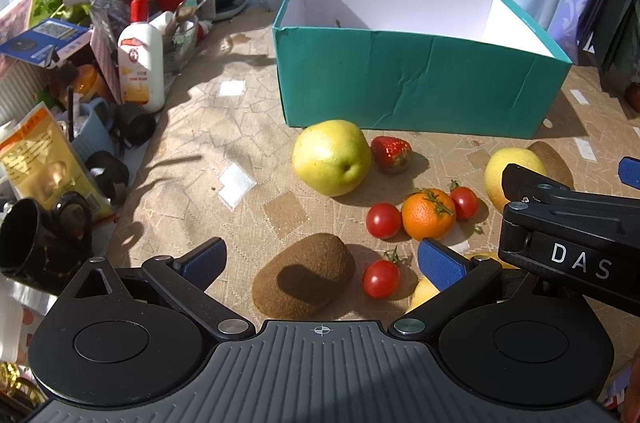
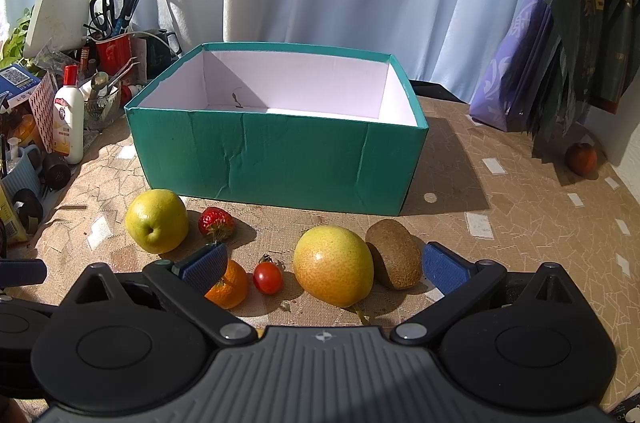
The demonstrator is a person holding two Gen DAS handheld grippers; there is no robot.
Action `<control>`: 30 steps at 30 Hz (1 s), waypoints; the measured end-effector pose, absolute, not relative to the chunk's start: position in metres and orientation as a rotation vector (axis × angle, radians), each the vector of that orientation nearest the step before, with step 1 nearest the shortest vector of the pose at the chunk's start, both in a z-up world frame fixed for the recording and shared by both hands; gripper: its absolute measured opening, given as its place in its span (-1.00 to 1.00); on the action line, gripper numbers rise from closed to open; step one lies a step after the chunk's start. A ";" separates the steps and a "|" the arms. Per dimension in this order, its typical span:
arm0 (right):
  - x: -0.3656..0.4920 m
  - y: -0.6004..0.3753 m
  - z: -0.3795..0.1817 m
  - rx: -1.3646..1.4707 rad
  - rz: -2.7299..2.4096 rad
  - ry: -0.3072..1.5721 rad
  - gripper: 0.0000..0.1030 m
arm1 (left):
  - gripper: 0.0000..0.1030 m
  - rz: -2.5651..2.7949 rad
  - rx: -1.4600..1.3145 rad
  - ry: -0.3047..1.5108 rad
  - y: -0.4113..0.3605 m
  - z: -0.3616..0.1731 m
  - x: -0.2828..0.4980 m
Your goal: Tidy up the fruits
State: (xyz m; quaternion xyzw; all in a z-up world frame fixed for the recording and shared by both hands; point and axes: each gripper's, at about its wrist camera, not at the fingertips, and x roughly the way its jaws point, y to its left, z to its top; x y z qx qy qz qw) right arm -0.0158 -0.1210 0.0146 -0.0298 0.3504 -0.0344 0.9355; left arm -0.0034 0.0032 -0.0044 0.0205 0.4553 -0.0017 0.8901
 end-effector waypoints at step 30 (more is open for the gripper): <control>-0.016 -0.122 0.013 -0.056 -0.067 0.720 1.00 | 1.00 -0.005 0.034 0.958 0.004 -0.006 -0.003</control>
